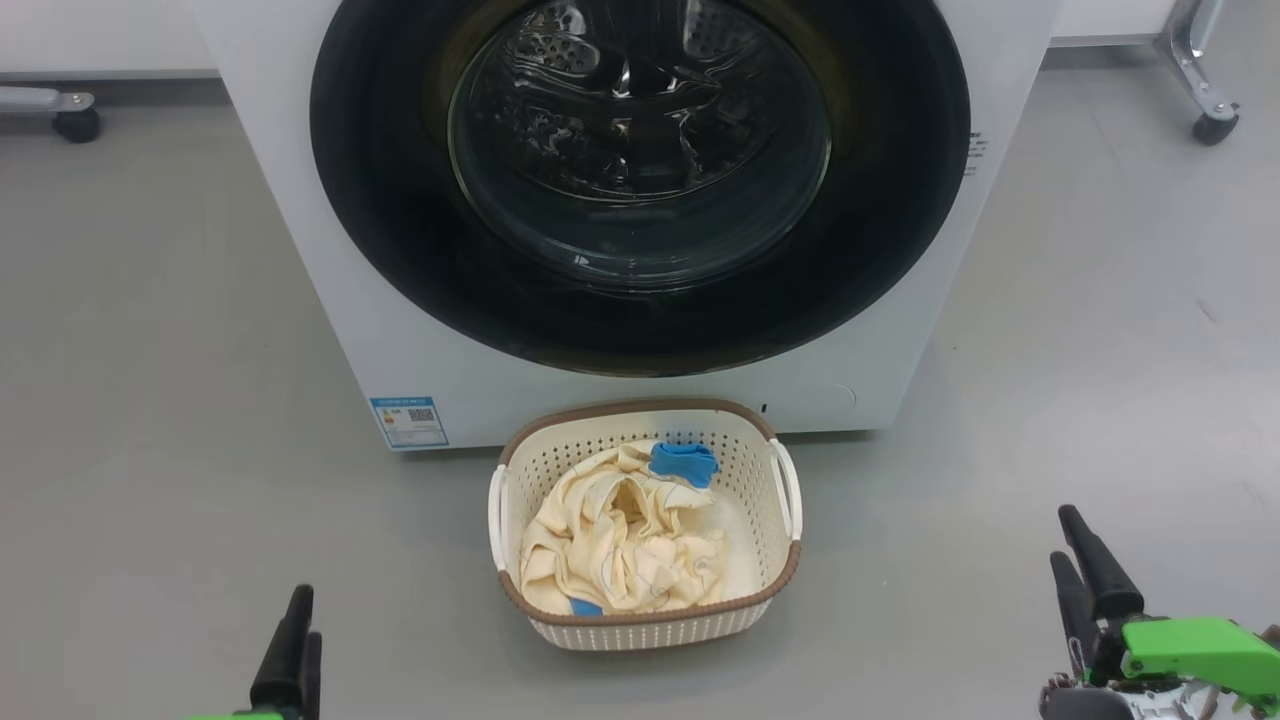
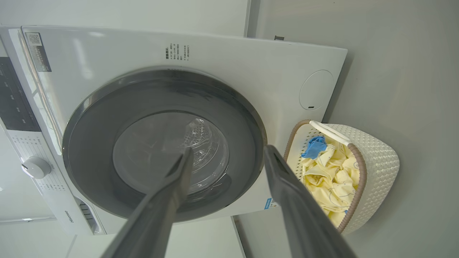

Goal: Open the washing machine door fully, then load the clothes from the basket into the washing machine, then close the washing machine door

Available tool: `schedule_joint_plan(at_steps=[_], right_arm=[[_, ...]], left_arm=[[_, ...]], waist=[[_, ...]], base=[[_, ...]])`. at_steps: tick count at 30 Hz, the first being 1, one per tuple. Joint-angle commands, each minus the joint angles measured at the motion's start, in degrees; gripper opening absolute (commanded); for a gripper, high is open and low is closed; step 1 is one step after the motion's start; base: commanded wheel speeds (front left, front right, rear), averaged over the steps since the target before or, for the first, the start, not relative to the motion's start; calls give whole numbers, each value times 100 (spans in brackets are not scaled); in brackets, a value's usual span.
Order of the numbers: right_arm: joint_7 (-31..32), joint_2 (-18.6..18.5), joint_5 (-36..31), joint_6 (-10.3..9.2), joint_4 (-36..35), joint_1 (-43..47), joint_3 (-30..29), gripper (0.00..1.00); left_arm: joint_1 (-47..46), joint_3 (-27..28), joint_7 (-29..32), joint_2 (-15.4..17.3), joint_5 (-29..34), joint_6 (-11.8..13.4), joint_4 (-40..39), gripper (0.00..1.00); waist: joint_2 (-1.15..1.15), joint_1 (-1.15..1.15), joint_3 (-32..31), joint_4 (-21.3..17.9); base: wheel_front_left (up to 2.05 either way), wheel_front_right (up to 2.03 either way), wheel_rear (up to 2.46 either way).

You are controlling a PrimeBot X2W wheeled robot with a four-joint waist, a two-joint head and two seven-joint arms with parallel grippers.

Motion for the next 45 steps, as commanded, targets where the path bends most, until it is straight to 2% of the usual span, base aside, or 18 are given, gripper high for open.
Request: schedule_joint_plan(at_steps=[1,24,45], right_arm=[[-94,-149,-162,-3,-259,-226,28,100],[-483,-375,-2280,-6,-840,-234,316,100],[-821,-579,-4163,-9,-716,-139,507,100]], left_arm=[[-249,32,-60,69,137,-12,-231,100],[-243,-148,-446,95,1967,-23,-515,100],[-194,-208,-782,118,3873,-31,-734,100]], waist=[[0,0,1,1],[0,0,24,26],[0,0,49,34]], base=[[0,0,0],[0,0,0],[0,0,0]])
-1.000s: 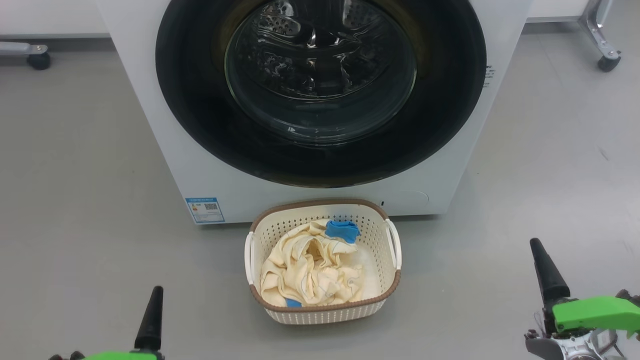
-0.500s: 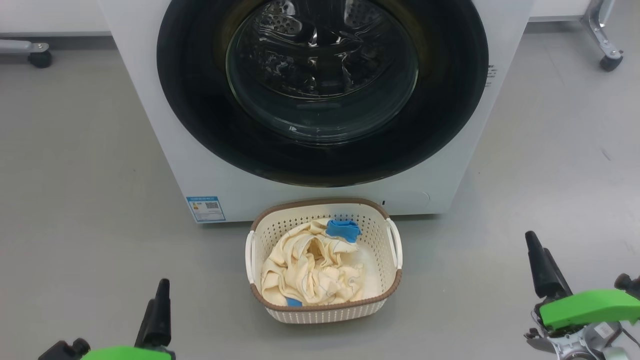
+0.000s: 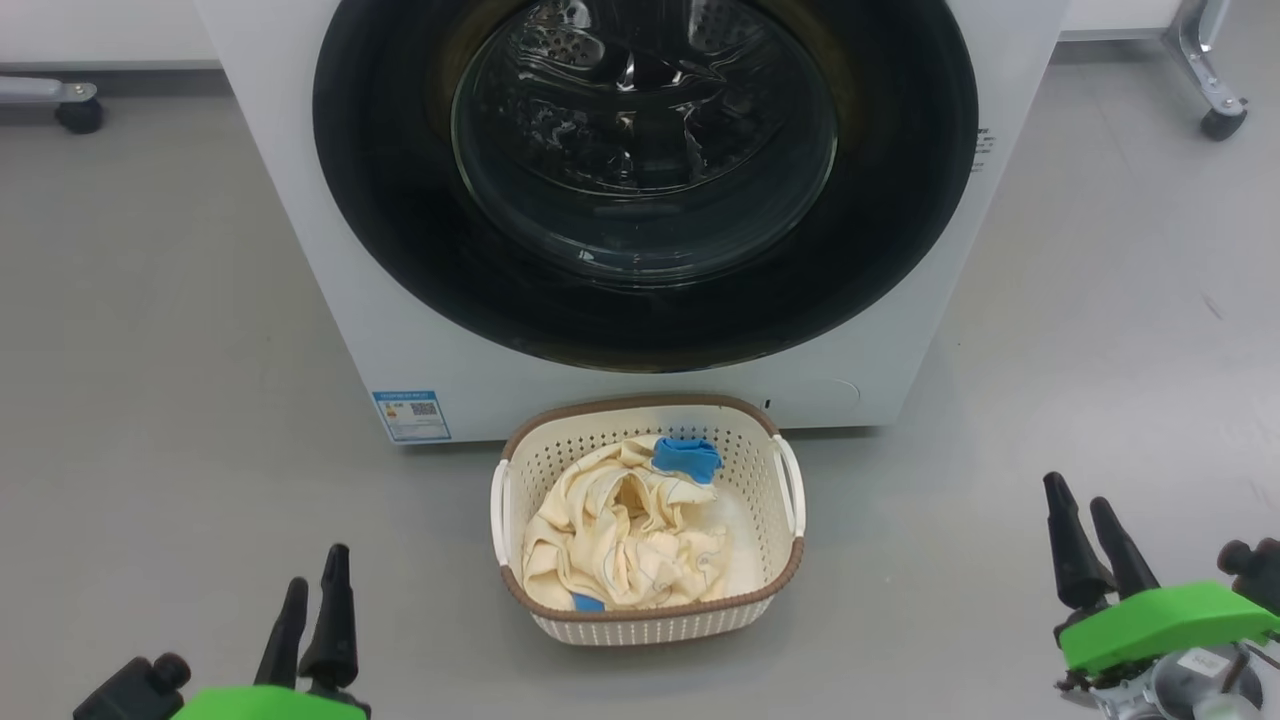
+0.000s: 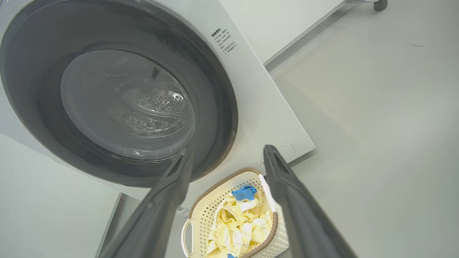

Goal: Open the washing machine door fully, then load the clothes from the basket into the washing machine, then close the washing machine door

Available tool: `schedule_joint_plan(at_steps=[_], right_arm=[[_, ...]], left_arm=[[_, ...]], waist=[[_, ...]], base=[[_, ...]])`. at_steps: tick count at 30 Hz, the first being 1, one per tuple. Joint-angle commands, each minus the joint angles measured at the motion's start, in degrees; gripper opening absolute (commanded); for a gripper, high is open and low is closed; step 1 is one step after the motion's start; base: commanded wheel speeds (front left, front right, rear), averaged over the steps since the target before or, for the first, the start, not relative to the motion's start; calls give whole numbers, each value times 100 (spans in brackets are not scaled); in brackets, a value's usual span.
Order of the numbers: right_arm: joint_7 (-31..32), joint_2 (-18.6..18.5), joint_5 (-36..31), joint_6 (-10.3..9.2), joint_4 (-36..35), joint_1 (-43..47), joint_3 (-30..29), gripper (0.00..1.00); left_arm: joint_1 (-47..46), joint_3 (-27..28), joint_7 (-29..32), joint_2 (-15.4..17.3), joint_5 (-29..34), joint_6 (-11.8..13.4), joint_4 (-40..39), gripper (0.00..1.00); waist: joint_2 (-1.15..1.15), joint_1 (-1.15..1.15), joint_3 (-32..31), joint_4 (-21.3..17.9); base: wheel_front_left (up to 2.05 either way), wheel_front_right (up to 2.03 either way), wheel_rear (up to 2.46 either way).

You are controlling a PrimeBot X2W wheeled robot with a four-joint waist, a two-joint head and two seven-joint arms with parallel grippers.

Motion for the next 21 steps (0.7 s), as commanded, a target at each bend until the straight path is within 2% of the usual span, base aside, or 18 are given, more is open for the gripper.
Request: schedule_joint_plan(at_steps=[1,21], right_arm=[[-102,-175,-257,-10,-163,-147,65,100],[-439,-268,-1845,-13,-112,-56,237,100]], left_arm=[[-192,87,-77,101,223,-22,-227,100],[-103,12,-412,124,1853,-1,-554,100]], waist=[[0,0,2,2],[0,0,19,-4]], base=[[0,0,0],[0,0,0]])
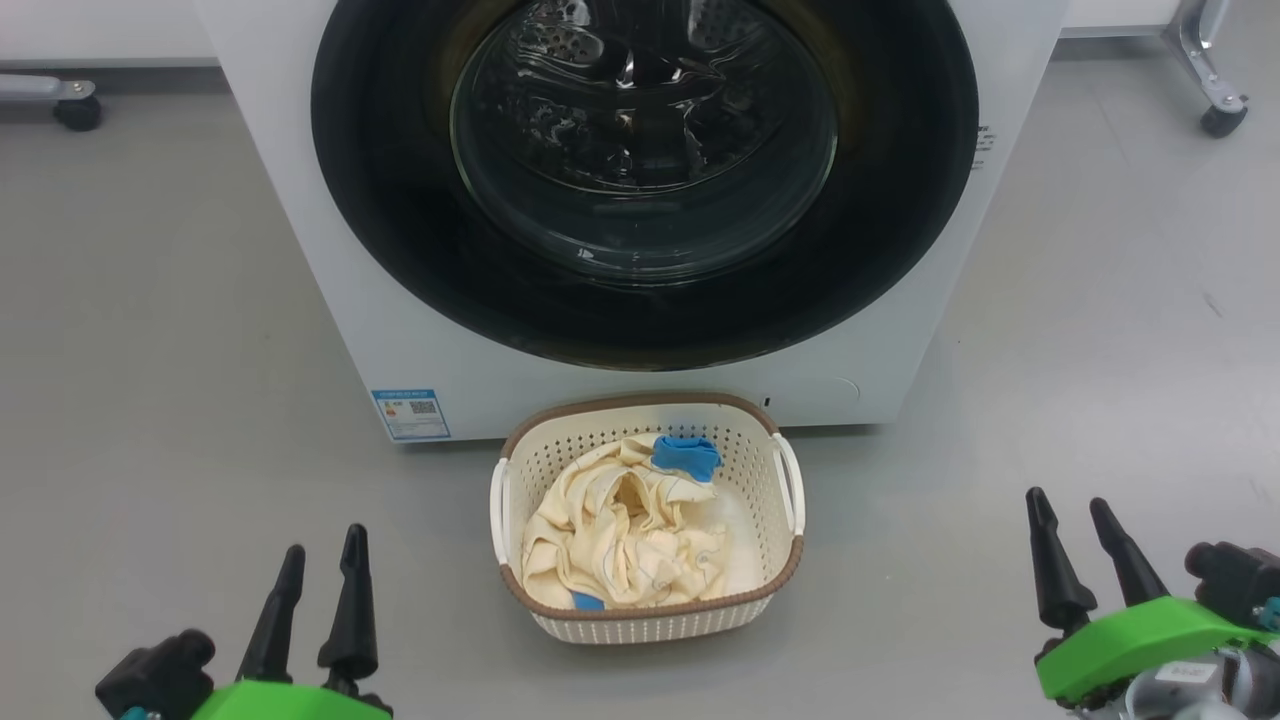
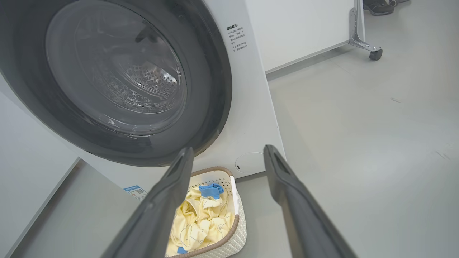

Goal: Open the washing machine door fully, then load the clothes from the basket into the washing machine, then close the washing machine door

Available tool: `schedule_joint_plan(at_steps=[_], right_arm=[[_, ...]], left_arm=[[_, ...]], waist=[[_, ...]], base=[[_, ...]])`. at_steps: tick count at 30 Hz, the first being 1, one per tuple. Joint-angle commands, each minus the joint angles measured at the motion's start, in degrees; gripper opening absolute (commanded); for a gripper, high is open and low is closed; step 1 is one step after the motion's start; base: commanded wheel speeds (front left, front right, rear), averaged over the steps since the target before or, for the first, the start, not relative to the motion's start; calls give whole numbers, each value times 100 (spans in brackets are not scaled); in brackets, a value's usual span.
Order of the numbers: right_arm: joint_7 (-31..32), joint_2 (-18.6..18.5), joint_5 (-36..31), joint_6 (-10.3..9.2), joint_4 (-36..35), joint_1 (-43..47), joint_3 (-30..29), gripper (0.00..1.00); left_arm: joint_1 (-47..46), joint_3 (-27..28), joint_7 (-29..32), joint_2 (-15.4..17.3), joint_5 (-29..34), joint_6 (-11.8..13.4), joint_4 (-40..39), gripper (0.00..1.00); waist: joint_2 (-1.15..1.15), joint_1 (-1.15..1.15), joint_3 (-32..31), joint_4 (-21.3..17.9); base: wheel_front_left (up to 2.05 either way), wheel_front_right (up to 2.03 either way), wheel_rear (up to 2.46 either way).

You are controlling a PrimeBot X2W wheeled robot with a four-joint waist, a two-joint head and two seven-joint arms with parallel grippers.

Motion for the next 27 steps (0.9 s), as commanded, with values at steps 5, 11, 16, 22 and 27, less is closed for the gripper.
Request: schedule_joint_plan(at_steps=[5,11,16,22,27], right_arm=[[-159,-202,-450,-13,-282,-111,144,100],[-260,-273,-853,-14,-387,-123,192,100],[-345,-318,-1196,-15,-469,-128,228,100],[-446,-409,-1587,-16,-541,-180,331,100],[-547,-515,-1974,-17,-602,-244,435,100]], left_arm=[[-119,79,-148,96,470,7,-295,100],[-109,25,-249,103,971,3,-357,100],[-89,-15,-333,108,1367,-2,-413,100],[-58,-50,-434,115,1806,-8,-475,100],[-26,-79,-534,122,2227,-17,-529,100]], waist=[[0,0,12,-13],[0,0,36,-22],[0,0,43,-18],[0,0,35,-28],[0,0,26,-37]], base=[[0,0,0],[0,0,0],[0,0,0],[0,0,0],[0,0,0]])
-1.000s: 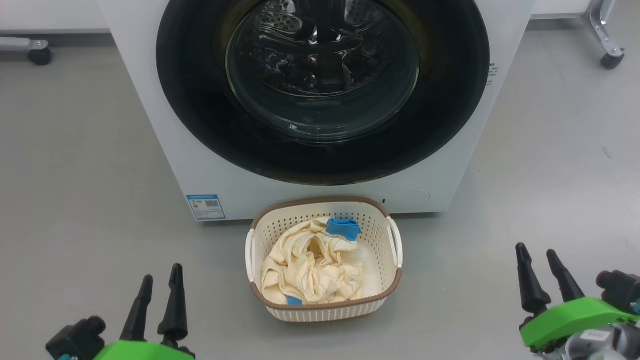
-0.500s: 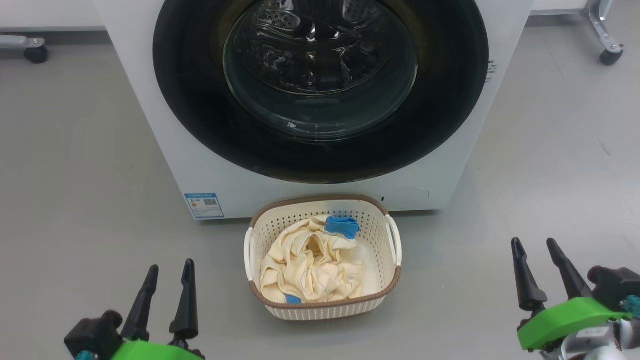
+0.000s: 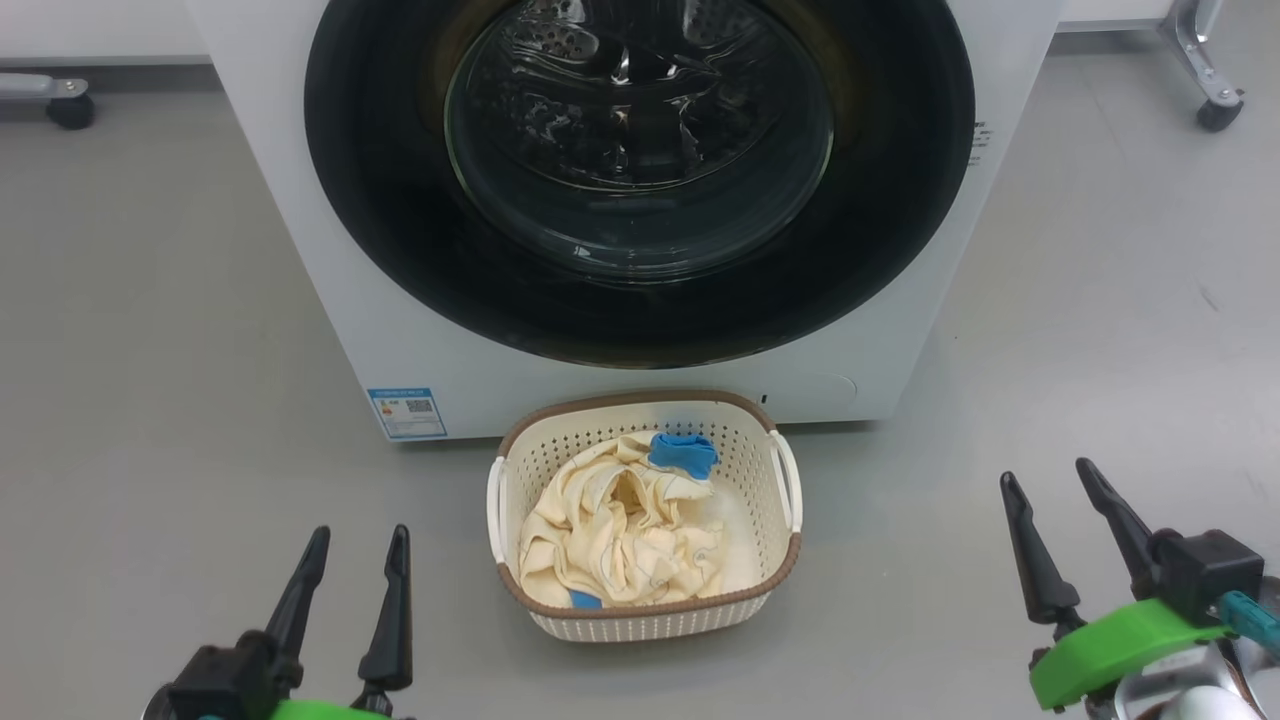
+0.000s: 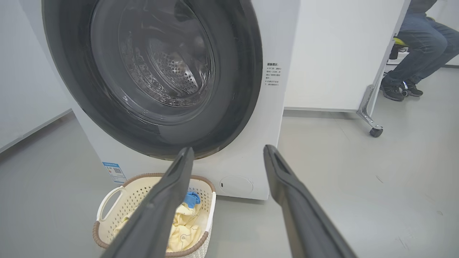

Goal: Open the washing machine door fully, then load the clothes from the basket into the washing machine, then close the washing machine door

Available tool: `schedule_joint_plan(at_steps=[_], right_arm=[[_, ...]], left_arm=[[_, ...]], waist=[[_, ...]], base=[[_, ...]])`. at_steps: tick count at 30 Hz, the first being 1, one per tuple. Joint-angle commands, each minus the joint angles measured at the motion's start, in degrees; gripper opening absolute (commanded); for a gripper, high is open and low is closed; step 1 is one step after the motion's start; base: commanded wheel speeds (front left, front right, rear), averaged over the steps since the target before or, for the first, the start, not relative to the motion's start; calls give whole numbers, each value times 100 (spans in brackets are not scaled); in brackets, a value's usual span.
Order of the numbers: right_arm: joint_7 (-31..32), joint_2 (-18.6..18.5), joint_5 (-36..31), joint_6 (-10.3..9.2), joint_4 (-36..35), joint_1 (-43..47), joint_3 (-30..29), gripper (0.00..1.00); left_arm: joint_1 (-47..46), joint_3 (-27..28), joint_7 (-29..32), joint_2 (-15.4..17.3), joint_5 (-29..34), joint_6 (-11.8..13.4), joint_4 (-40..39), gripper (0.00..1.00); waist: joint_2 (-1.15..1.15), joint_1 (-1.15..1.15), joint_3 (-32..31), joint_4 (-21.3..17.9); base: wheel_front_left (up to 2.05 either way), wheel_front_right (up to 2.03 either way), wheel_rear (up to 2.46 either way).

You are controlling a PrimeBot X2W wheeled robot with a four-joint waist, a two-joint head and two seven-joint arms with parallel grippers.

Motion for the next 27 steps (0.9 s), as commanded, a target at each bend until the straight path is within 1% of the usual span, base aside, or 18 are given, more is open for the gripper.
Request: schedule_joint_plan(at_steps=[1,6,13,19,27], right_arm=[[-97,-186,-175,-18,-226,-263,133,100],[-181,-268,-489,-19,-270,-299,226,100],[-181,-272,-475,-19,-277,-293,185,100],[-181,-170,-335,-19,-275,-262,26,100],[-181,-79,-324,-19,-272,-237,-96,100]], left_arm=[[-132,129,-100,78,184,-15,-245,100],[-93,119,-183,84,522,-23,-295,100],[-36,155,-183,84,505,-29,-289,100],[-4,189,-183,84,485,-31,-296,100],[-10,225,-183,84,470,-31,-291,100]], waist=[[0,0,-1,-3],[0,0,-10,-18],[0,0,-27,-28],[0,0,-28,-42],[0,0,0,-59]], base=[[0,0,0],[0,0,0],[0,0,0],[0,0,0],[0,0,0]])
